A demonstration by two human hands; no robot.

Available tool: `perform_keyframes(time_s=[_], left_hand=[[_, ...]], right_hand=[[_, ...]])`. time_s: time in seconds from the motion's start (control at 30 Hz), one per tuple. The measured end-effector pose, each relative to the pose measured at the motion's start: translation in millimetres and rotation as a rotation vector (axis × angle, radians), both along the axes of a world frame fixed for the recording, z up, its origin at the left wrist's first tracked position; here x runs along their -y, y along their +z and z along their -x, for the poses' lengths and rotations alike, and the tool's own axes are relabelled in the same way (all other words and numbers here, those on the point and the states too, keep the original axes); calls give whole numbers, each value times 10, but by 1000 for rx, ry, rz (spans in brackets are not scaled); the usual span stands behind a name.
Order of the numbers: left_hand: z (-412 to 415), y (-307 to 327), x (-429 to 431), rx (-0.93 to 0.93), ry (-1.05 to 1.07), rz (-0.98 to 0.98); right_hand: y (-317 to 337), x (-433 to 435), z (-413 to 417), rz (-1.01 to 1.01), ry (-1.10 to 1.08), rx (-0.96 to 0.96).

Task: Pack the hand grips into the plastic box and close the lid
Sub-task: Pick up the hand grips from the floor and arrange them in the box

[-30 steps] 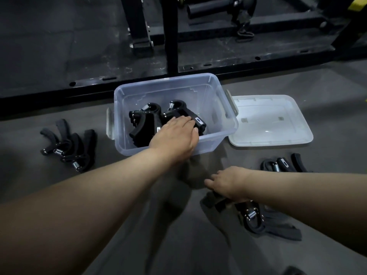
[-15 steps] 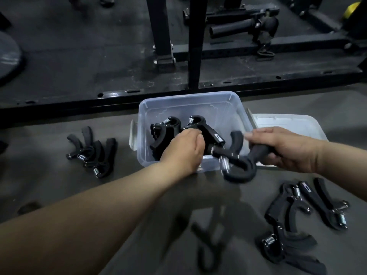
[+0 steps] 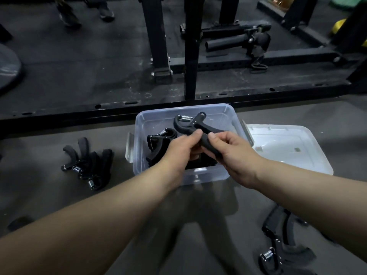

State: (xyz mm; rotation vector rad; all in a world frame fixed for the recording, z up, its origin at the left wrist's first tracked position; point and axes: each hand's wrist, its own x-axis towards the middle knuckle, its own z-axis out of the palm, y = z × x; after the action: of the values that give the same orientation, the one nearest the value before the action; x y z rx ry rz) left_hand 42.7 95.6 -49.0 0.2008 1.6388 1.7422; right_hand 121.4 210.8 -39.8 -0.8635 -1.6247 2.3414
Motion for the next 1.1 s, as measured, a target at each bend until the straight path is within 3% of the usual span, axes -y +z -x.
perform_keyframes(time_s=[0.1,0.17,0.3,0.43,0.53,0.7,0.8,0.97,1.1], left_hand=[[75,-18,-3,104,82,-24],[102,-17,18,188,132,-64],[149,13,79,278,201,-128],[200,60,97,296,228,-160],[213,105,83,93,230,-74],[217,135,36,-487,313,365],[221,36,1,-667,141,624],[257,-151,76,-808,67,924],[193,-195,38,-752,-71,1017]], right_hand=[[64,-7,11,-71,123,20],[95,-62,-26,-240,199,71],[-90,-384,-168,-1176,219,200],[-322,-540,-221,-1572,416,227],[-394,-505,-188,-1622,479,279],[-417,-538,-176,-1640,503,290],[-415,-528,-178,-1670,510,303],[-438,-536,-183,-1696,512,295],[-453,-546,-179,-1707,513,300]])
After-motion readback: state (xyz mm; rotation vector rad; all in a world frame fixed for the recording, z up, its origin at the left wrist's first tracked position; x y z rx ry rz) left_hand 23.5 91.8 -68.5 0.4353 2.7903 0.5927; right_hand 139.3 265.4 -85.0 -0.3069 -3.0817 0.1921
